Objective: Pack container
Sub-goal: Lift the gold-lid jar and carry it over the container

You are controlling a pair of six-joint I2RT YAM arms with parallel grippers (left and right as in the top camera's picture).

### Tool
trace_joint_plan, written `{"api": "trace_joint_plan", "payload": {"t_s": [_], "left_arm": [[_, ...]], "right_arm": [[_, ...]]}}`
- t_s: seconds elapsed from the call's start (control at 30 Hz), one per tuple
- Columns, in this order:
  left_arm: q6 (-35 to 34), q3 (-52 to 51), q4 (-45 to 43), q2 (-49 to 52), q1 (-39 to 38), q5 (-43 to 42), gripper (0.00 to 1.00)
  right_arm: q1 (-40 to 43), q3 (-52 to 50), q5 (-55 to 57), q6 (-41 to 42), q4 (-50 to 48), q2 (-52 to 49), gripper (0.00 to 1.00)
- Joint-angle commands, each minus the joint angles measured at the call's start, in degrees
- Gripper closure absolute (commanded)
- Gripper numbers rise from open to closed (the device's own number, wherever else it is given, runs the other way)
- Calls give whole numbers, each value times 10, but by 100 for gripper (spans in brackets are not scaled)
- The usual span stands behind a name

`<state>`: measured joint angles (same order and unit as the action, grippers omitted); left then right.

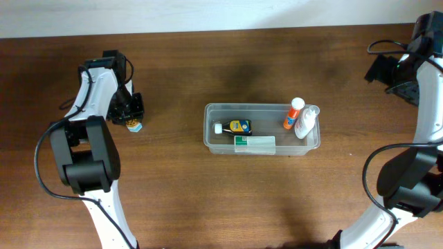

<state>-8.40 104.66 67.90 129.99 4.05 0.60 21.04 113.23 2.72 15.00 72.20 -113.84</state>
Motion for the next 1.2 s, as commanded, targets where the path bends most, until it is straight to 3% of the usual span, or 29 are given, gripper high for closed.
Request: {"api": "trace_joint_plan", "payload": {"t_s": [0.0, 0.53, 0.77, 0.97, 1.17], "left_arm": [[3, -4, 3, 5, 1, -5, 60], [3, 37, 58, 5, 1, -13, 61], [6, 108, 87, 5, -10, -13, 61], [22, 208, 144, 5, -60, -14, 60], [48, 313, 188, 5, -162, -68, 61]], "right_arm": [[4, -2, 5, 3, 0, -4, 2], [4, -2, 5, 3, 0, -4, 2], [4, -2, 5, 3, 0, -4, 1], [4, -2, 5, 3, 0, -4, 2], [4, -2, 5, 3, 0, -4, 2]]}}
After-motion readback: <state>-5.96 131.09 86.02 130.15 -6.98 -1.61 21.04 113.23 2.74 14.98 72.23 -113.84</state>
